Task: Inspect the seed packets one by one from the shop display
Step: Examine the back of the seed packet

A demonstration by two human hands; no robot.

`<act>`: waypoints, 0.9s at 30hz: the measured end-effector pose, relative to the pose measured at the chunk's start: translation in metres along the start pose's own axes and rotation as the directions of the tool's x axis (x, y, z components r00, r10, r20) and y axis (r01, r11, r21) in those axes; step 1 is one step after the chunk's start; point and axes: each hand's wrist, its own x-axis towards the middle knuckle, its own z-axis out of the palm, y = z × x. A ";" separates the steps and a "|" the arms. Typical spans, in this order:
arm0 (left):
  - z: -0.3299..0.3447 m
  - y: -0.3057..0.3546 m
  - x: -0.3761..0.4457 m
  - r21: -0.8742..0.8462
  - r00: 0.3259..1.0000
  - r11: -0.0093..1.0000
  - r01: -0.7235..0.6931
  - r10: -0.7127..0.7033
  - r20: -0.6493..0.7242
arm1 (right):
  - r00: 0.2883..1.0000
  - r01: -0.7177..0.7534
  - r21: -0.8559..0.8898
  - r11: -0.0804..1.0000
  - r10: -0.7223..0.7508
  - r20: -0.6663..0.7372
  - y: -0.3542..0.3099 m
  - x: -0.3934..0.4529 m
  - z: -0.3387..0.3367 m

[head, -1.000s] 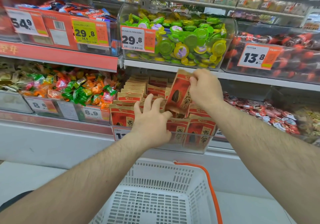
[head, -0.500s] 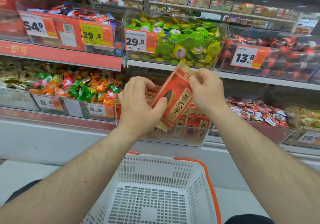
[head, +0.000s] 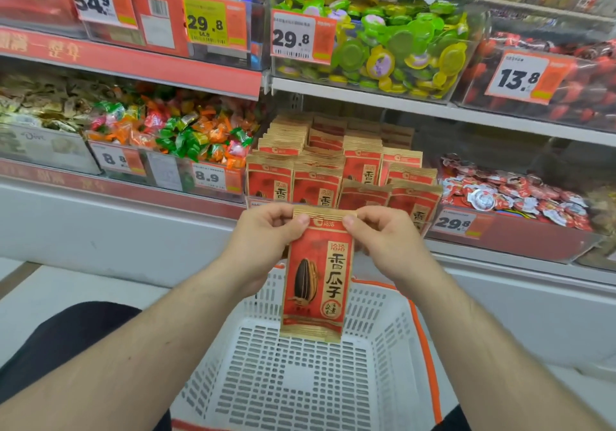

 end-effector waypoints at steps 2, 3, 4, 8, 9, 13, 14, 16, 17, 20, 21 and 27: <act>-0.002 -0.006 -0.001 -0.016 0.999 0.999 0.046 -0.046 0.010 | 0.999 -0.032 -0.008 0.999 0.032 -0.026 0.009 -0.003 0.006; -0.003 -0.007 -0.001 -0.026 0.998 0.998 0.065 -0.064 0.022 | 0.998 -0.047 0.006 0.999 0.047 -0.043 0.012 -0.003 0.008; -0.003 -0.009 -0.001 -0.036 0.996 0.996 0.079 -0.078 0.036 | 0.997 -0.060 0.035 0.998 0.062 -0.055 0.015 -0.004 0.010; -0.007 -0.014 0.000 -0.051 0.992 0.993 0.109 -0.105 0.067 | 0.996 -0.071 0.112 0.991 0.075 -0.039 0.021 -0.004 0.016; -0.008 -0.016 0.001 -0.051 0.992 0.993 0.111 -0.107 0.071 | 0.997 -0.071 0.119 0.990 0.075 -0.031 0.023 -0.004 0.017; -0.009 -0.018 -0.001 -0.033 0.985 0.991 0.127 -0.122 0.124 | 0.996 -0.077 0.155 0.985 0.084 -0.037 0.026 -0.001 0.016; -0.010 -0.019 -0.001 -0.010 0.979 0.990 0.139 -0.136 0.155 | 0.995 -0.072 0.168 0.983 0.082 -0.053 0.026 0.000 0.015; -0.011 -0.021 -0.002 0.064 0.958 0.982 0.177 -0.187 0.219 | 0.992 -0.072 0.222 0.972 0.094 -0.089 0.027 0.002 0.014; -0.011 -0.022 -0.003 0.092 0.949 0.978 0.190 -0.207 0.240 | 0.990 -0.072 0.242 0.968 0.099 -0.104 0.027 0.002 0.013; -0.011 -0.024 -0.004 0.086 0.952 0.979 0.186 -0.201 0.231 | 0.989 -0.081 0.256 0.963 0.110 -0.100 0.027 0.002 0.011; -0.010 -0.024 -0.005 0.064 0.957 0.981 0.184 -0.194 0.217 | 0.990 -0.103 0.259 0.960 0.125 -0.067 0.026 0.001 0.009; -0.010 -0.022 -0.002 -0.101 0.976 0.975 0.197 -0.185 0.119 | 0.921 -0.245 0.124 0.962 0.191 0.341 0.029 -0.014 0.005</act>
